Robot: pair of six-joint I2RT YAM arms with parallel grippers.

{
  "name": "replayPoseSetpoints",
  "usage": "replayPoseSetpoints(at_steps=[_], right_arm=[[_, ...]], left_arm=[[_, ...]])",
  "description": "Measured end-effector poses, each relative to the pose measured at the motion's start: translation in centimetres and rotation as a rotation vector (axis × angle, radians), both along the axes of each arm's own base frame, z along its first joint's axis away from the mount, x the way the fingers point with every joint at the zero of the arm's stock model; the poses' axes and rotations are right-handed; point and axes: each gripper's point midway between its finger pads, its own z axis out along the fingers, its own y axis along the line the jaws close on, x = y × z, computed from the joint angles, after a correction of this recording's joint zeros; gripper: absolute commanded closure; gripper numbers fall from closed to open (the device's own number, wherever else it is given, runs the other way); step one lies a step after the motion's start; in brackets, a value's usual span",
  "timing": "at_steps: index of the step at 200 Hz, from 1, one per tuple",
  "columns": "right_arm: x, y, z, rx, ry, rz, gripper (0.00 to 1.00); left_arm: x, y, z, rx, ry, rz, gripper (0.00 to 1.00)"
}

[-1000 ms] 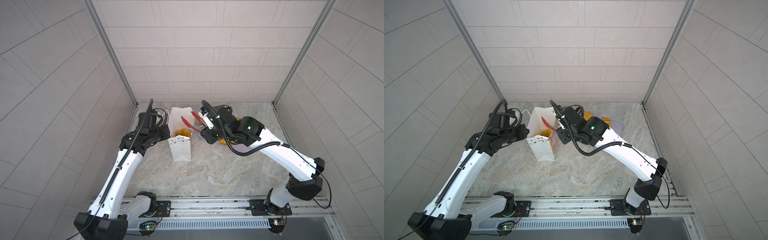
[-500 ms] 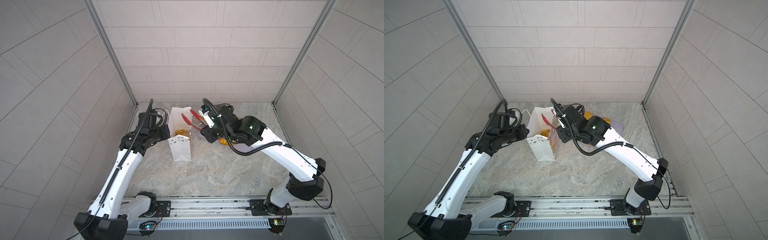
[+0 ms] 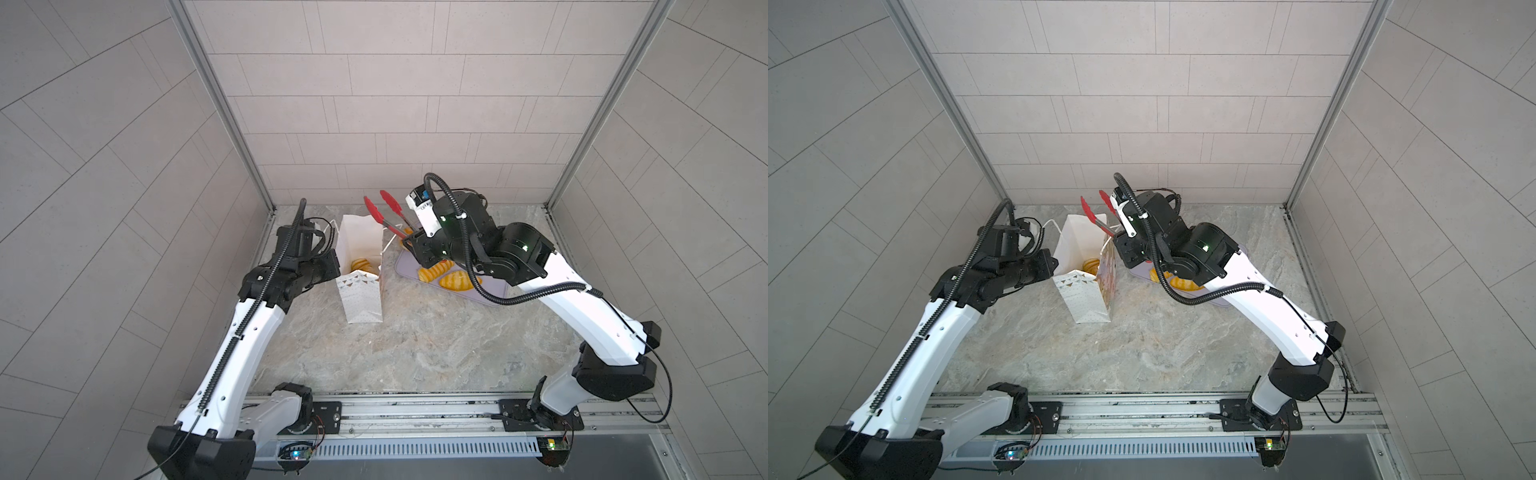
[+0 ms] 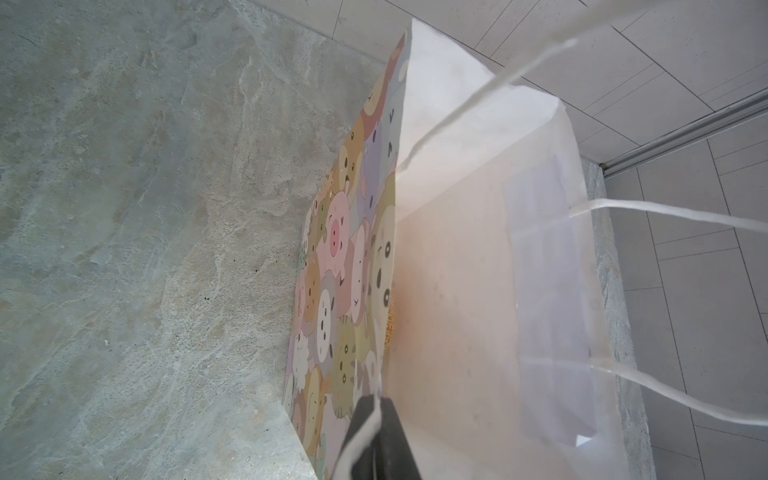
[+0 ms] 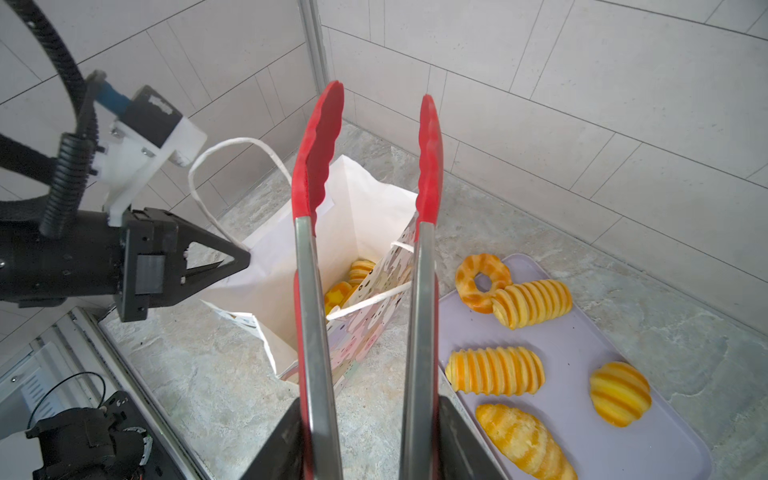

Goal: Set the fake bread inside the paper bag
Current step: 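Move the empty tongs back over the bread tray with the right gripper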

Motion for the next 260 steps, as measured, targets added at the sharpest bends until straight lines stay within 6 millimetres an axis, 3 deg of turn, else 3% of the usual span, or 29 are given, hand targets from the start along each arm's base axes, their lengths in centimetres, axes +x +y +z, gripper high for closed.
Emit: replayPoseSetpoints(at_steps=[56,91,118,170,214,260], right_arm=[[1.1,-6.0,0.6,0.011,-0.015,-0.126,0.54],[1.8,-9.7,-0.9,-0.011,0.007,-0.211,0.53],[3.0,-12.9,-3.9,-0.057,0.060,-0.300,0.54],[4.5,-18.7,-11.8,-0.184,0.221,-0.447,0.54],[4.5,-21.3,-16.1,-0.239,0.309,-0.502,0.54],[5.4,-22.5,-19.5,-0.266,0.375,-0.533,0.54]], left_arm=[[0.0,0.0,-0.1,0.000,0.001,0.000,0.92],[0.0,0.0,-0.1,0.000,0.001,0.001,0.92],[0.0,0.0,-0.1,0.000,0.001,0.001,0.92],[0.0,0.0,-0.1,0.000,0.001,0.001,0.92],[0.0,0.0,-0.1,0.000,0.001,0.000,0.92],[0.0,0.0,-0.1,0.000,0.001,0.000,0.92]])
